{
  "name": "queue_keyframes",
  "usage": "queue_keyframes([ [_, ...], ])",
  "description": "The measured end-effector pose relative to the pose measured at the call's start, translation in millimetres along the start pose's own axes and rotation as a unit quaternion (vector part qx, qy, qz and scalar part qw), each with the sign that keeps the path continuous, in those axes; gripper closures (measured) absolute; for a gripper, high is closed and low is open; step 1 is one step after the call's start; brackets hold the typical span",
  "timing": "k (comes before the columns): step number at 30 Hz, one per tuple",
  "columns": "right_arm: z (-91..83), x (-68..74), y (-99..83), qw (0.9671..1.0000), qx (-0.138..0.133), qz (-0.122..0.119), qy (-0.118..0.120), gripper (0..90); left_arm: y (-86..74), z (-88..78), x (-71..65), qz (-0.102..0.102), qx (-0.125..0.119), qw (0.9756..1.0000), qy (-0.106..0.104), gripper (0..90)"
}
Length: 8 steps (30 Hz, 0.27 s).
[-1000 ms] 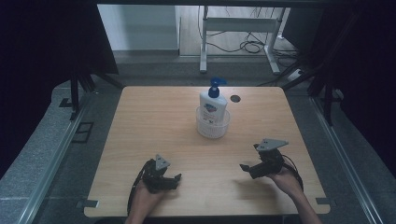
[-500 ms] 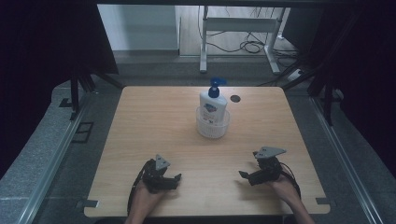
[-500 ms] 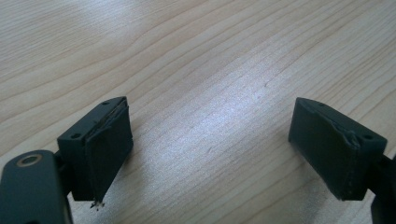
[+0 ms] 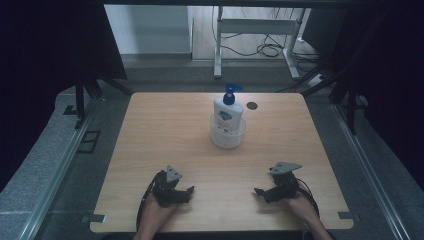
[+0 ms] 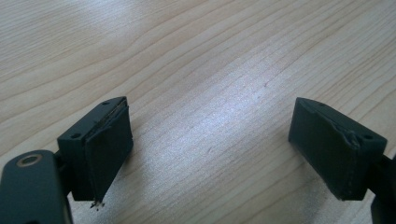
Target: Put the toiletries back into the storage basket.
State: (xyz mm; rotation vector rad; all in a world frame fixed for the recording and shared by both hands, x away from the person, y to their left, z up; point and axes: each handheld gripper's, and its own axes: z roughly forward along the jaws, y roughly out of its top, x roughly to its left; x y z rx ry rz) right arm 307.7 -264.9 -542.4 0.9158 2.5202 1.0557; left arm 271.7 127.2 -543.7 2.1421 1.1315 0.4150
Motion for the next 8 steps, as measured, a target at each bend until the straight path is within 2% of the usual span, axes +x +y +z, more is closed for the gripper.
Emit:
queue_keyframes([
  [1,1.1,0.1,-0.5,1.0,0.009,-0.002,-0.001,0.0,0.0,0.0,0.0,0.0,0.0,1.0,0.0,13.2],
  [8,1.0,0.4,-0.6,0.9999,0.01,-0.001,-0.002,0.0,0.0,0.0,-0.1,0.0,0.0,1.0,0.0,13.1],
])
